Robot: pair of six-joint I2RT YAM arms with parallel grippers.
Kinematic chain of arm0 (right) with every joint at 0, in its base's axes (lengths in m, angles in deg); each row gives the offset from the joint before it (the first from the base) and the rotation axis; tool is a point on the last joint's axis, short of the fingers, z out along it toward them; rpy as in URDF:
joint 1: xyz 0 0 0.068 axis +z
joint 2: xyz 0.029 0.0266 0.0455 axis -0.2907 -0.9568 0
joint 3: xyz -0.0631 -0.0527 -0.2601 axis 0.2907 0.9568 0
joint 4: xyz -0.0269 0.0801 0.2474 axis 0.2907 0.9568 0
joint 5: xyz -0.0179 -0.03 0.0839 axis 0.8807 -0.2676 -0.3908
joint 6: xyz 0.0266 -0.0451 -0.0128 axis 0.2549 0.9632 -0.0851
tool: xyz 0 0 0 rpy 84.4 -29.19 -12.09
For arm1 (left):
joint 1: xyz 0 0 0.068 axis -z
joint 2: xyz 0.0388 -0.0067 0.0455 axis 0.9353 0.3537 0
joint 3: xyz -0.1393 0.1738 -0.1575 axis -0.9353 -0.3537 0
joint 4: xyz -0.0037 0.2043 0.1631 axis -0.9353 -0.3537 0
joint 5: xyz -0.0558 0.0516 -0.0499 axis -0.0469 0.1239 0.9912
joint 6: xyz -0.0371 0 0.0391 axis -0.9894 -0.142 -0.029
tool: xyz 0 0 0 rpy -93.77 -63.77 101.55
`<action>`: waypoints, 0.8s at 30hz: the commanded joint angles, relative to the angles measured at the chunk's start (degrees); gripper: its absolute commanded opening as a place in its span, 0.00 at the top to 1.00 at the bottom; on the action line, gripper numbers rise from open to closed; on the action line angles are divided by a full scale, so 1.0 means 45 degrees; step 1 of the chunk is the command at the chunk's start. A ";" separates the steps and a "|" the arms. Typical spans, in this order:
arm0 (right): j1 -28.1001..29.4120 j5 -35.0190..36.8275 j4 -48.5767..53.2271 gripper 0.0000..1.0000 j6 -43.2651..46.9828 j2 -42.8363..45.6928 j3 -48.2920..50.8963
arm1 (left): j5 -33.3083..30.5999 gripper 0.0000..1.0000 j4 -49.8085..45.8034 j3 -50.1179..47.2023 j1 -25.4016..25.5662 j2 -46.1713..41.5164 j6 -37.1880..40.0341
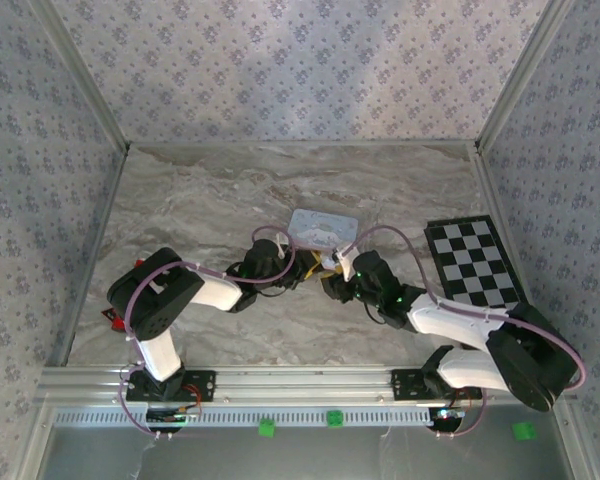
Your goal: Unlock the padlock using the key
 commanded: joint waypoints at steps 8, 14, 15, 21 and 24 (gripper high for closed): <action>-0.0853 -0.2137 -0.0196 0.45 -0.0459 0.0930 0.0804 | 0.0469 1.00 0.1614 0.0093 0.0081 -0.0187 -0.0089; -0.1123 -0.2801 -0.0568 0.41 -0.0478 0.0645 0.0712 | 0.0689 1.00 0.2095 0.0131 0.0138 -0.0006 -0.0351; -0.1126 -0.2782 -0.0560 0.41 -0.0524 0.0577 0.0656 | 0.0689 1.00 0.2097 0.0131 0.0158 -0.0006 -0.0351; -0.1237 -0.2492 -0.0769 0.43 -0.0711 0.0422 0.0633 | 0.0767 1.00 0.2110 0.0170 0.0224 -0.0055 -0.0347; -0.1415 -0.2410 -0.0943 0.45 -0.0921 0.0501 0.0664 | 0.0787 1.00 0.2044 0.0189 0.0275 -0.0084 -0.0332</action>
